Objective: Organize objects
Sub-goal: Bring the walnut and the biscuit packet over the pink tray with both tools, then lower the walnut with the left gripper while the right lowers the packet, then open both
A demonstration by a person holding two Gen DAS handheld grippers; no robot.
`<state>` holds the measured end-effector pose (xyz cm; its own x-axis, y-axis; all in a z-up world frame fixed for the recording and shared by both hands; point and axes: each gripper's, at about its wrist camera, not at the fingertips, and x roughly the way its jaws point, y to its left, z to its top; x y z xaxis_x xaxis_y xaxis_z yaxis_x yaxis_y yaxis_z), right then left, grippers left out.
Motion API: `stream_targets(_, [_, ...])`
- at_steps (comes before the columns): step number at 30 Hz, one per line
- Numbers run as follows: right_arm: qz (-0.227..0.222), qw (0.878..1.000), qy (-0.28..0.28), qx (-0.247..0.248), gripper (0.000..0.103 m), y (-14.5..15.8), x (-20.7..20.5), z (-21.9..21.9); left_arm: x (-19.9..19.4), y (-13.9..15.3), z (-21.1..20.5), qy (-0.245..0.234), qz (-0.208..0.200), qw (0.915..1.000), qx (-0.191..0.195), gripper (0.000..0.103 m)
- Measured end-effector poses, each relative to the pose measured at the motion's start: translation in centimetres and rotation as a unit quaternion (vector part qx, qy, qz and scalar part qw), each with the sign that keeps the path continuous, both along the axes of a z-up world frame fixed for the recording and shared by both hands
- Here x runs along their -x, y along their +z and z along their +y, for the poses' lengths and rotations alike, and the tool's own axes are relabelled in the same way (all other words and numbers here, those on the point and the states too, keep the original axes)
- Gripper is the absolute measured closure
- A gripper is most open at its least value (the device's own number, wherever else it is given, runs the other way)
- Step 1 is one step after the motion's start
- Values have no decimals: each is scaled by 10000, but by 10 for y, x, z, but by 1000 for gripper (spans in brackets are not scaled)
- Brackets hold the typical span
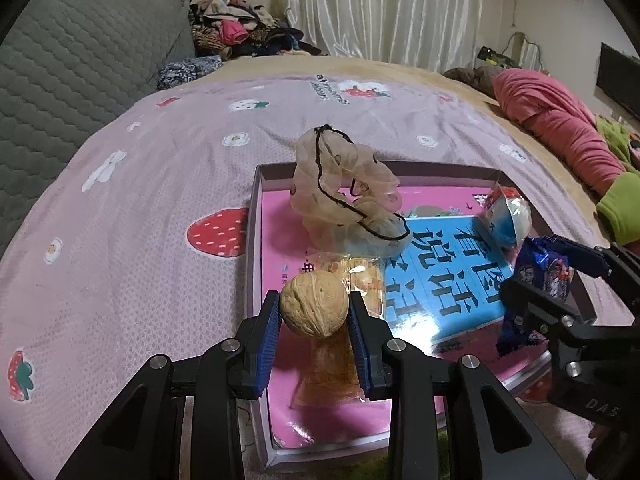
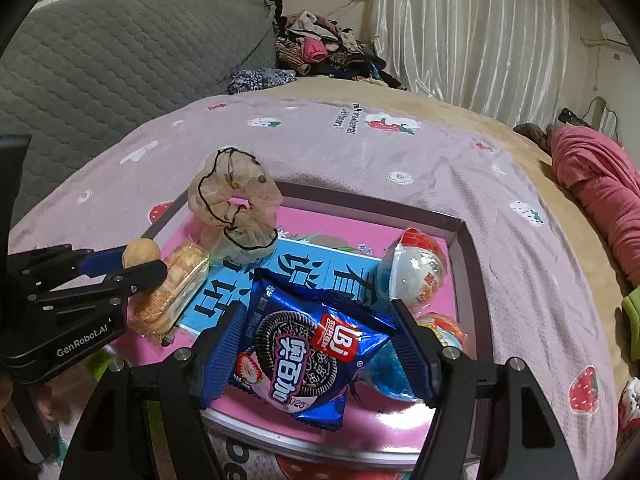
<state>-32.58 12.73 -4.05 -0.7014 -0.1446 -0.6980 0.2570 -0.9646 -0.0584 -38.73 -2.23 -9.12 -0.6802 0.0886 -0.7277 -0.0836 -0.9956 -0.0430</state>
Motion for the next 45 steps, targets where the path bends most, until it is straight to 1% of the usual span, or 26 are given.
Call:
stream_targets(3, [-55, 10000, 14, -33, 32, -5, 2, -2, 1, -1, -1, 3, 4, 10000, 13, 69])
stream_targets(12, [-325, 9991, 68, -247, 31, -21, 8, -7, 3, -2, -8, -10, -6, 9998, -181, 69])
stream_targets(15, [-401, 9988, 57, -275, 31, -25, 10, -6, 4, -3, -12, 54, -27, 9997, -225, 68])
stream_targets(23, [-433, 9987, 60, -268, 31, -26, 11, -5, 4, -5, -12, 34, -53, 9996, -280, 69])
stream_targets(27, [-447, 9986, 55, -295, 29, -27, 11, -5, 3, -5, -15, 21, -83, 9994, -349, 68])
stream_targets(31, [-487, 9982, 58, -348, 28, -30, 11, -6, 3, -5, -17, 5, -109, 9992, -385, 66])
stream_targets(34, [-524, 9979, 71, -363, 26, -32, 12, -7, 4, -6, -16, -29, -146, 9990, -423, 63])
stream_targets(45, [-423, 9984, 4, -384, 23, -31, 10, -6, 1, -6, -12, -53, -132, 9992, -370, 61])
